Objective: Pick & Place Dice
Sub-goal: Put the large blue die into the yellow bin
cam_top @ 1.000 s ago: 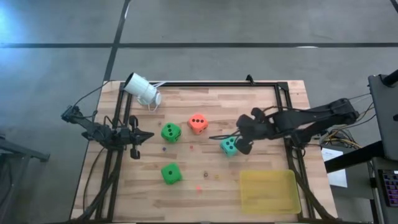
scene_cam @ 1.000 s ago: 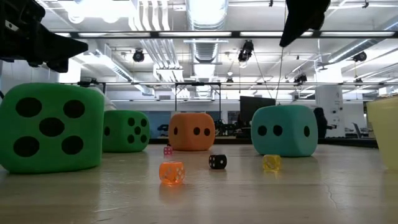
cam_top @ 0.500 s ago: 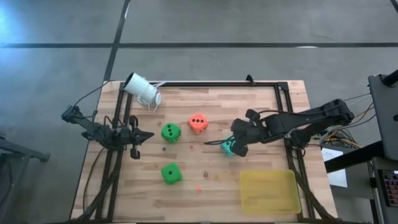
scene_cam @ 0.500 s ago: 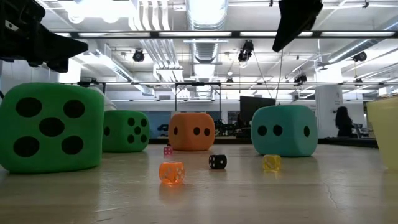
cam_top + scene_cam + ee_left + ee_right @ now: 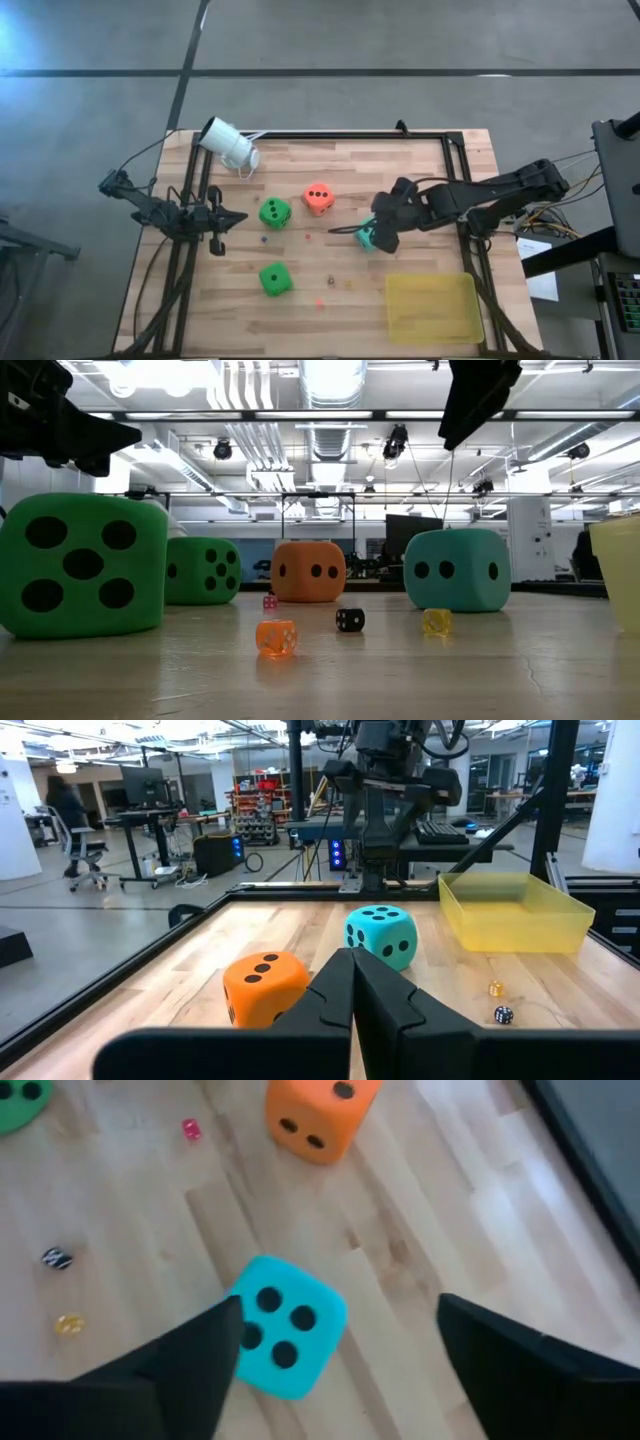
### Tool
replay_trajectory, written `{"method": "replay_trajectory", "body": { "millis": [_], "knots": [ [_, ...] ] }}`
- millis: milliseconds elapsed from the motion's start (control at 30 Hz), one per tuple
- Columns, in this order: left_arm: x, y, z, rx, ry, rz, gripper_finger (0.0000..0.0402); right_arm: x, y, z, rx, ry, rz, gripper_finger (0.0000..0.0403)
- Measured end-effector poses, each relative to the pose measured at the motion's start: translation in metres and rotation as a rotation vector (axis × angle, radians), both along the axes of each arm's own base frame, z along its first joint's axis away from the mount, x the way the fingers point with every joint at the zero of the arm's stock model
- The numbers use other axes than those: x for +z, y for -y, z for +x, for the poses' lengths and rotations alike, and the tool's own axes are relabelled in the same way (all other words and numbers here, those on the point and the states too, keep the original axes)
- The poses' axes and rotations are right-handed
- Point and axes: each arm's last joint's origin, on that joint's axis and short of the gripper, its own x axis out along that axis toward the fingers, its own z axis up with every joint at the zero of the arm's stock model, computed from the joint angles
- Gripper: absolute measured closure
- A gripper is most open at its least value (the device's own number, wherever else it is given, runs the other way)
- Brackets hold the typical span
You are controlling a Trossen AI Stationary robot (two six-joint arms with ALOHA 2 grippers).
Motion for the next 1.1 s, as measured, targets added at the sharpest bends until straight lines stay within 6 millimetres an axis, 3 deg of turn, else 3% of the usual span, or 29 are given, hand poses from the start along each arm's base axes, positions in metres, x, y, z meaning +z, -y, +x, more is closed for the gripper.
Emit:
{"method": "replay_trajectory", "body": {
  "millis": [167,700,1100],
  "knots": [
    [0.000,0.000,0.000,0.000,0.000,0.000,0.0396,-0.001,-0.001,0.000,-0.051,0.013,0.068,0.0008],
    [0.000,0.000,0.000,0.000,-0.001,0.000,0.0396,-0.042,0.001,0.026,-0.139,-0.147,0.158,0.0003],
    [0.000,0.000,0.000,0.000,0.000,0.000,0.0396,-0.056,0.003,0.034,-0.140,-0.193,0.256,0.0003]
  ]
}}
